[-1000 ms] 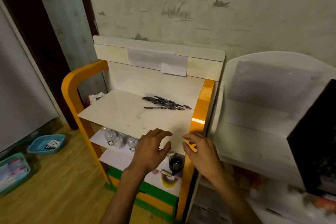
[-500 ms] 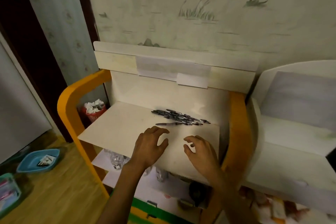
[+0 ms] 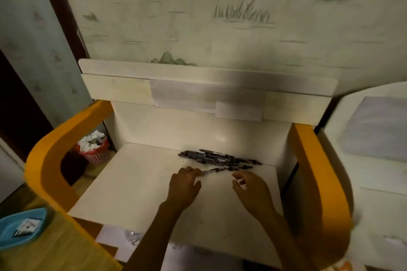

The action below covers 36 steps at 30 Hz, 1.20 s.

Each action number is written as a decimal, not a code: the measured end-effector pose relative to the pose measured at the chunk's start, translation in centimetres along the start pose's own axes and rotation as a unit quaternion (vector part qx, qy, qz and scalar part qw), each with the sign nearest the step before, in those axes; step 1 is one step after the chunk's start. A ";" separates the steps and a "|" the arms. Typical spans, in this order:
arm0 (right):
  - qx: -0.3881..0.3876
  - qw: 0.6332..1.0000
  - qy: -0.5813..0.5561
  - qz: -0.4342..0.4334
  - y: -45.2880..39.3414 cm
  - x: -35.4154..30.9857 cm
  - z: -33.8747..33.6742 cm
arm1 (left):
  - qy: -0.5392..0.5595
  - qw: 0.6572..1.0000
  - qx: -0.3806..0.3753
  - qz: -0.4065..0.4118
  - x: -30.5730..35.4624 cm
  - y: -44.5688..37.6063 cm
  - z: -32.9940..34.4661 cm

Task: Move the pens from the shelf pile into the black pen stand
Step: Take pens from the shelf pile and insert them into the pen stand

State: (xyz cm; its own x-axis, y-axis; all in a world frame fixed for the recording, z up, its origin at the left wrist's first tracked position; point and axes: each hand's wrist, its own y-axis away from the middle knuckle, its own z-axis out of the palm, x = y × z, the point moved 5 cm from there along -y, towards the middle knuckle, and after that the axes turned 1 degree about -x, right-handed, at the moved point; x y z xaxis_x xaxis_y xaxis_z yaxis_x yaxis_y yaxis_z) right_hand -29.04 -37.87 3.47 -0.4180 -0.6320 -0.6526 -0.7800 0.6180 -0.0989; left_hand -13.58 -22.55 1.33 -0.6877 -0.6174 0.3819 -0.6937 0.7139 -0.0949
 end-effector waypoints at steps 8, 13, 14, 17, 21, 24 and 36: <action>0.034 0.997 0.035 0.054 -1.7 1.6 0.3 | -0.040 0.998 -0.043 -0.001 -2.8 -4.2 4.1; 0.038 0.995 0.046 0.080 -2.0 2.6 0.1 | -0.039 0.997 -0.046 0.041 -2.3 -5.6 5.5; 0.040 0.995 0.047 0.082 -2.1 2.8 0.1 | -0.042 0.996 -0.051 0.061 -2.1 -5.9 5.7; 0.050 0.994 0.048 0.086 -2.2 3.2 0.1 | -0.035 0.992 -0.063 0.106 -1.4 -7.3 6.4; 0.050 0.993 0.051 0.091 -2.4 3.7 0.2 | -0.083 0.983 -0.097 0.130 -0.6 -8.8 6.9; 0.046 0.993 0.061 0.090 -2.7 4.0 0.3 | -0.119 0.976 -0.113 0.145 0.0 -9.6 7.0; 0.063 0.994 0.053 0.069 -4.8 3.9 -0.7 | -0.111 0.969 -0.108 0.194 1.7 -10.0 7.8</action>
State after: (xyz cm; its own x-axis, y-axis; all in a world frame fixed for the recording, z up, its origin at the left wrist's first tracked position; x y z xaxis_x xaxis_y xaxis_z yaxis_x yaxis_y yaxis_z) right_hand -27.27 -43.57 1.93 -0.5697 -0.5787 -0.5836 -0.6498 0.7519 -0.1112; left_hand -9.47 -33.31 -4.26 -0.9334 -0.3276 0.1467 -0.3295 0.9441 0.0114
